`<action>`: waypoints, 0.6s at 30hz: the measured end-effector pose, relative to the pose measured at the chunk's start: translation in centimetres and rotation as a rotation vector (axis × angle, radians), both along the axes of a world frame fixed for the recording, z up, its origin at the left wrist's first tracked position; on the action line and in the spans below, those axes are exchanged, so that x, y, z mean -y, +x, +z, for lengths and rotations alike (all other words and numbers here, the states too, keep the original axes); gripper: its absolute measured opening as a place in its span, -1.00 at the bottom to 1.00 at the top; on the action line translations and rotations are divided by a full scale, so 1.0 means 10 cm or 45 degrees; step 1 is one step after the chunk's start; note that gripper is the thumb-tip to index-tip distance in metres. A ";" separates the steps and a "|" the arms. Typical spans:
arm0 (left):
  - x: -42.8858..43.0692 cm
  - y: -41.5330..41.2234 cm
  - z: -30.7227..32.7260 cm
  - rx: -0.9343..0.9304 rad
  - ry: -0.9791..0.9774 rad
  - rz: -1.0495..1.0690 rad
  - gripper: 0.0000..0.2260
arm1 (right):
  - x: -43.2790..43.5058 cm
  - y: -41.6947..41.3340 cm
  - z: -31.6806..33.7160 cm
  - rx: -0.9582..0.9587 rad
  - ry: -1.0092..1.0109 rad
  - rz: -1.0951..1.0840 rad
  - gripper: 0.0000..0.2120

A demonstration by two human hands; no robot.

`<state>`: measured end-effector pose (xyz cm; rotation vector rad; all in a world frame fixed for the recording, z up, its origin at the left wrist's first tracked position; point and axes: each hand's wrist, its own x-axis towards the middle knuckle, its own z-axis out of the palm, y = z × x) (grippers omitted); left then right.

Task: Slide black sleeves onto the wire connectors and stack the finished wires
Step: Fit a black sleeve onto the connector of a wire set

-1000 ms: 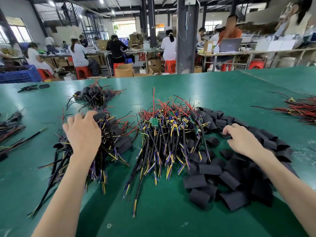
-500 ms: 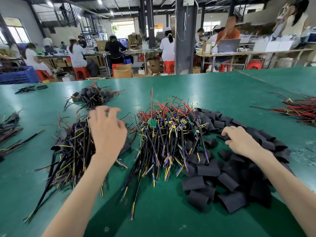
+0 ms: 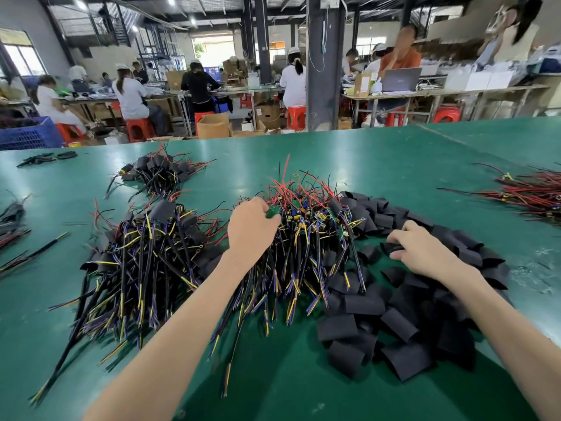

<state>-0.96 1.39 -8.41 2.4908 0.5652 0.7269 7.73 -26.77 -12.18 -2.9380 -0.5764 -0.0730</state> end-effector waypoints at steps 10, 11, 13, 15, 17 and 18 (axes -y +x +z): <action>0.34 -0.09 0.55 0.549 -0.932 -0.432 -0.88 | -0.03 -0.09 0.06 -0.004 0.006 -0.035 -0.68; 0.37 -0.12 0.64 0.632 -1.154 -0.485 -0.88 | -0.04 -0.10 0.06 0.002 0.021 -0.044 -0.68; 0.38 -0.19 0.84 0.784 -1.391 -0.568 -0.88 | -0.06 -0.11 0.06 0.032 0.011 -0.062 -0.66; 0.36 -0.28 1.03 0.911 -1.491 -0.641 -0.85 | -0.07 -0.13 0.05 0.089 -0.013 -0.079 -0.63; 0.34 -0.37 1.19 0.980 -1.524 -0.679 -0.81 | -0.08 -0.15 0.05 0.171 -0.002 -0.094 -0.61; 0.33 -0.43 1.26 0.984 -1.464 -0.685 -0.79 | -0.08 -0.15 0.05 0.216 0.022 -0.096 -0.61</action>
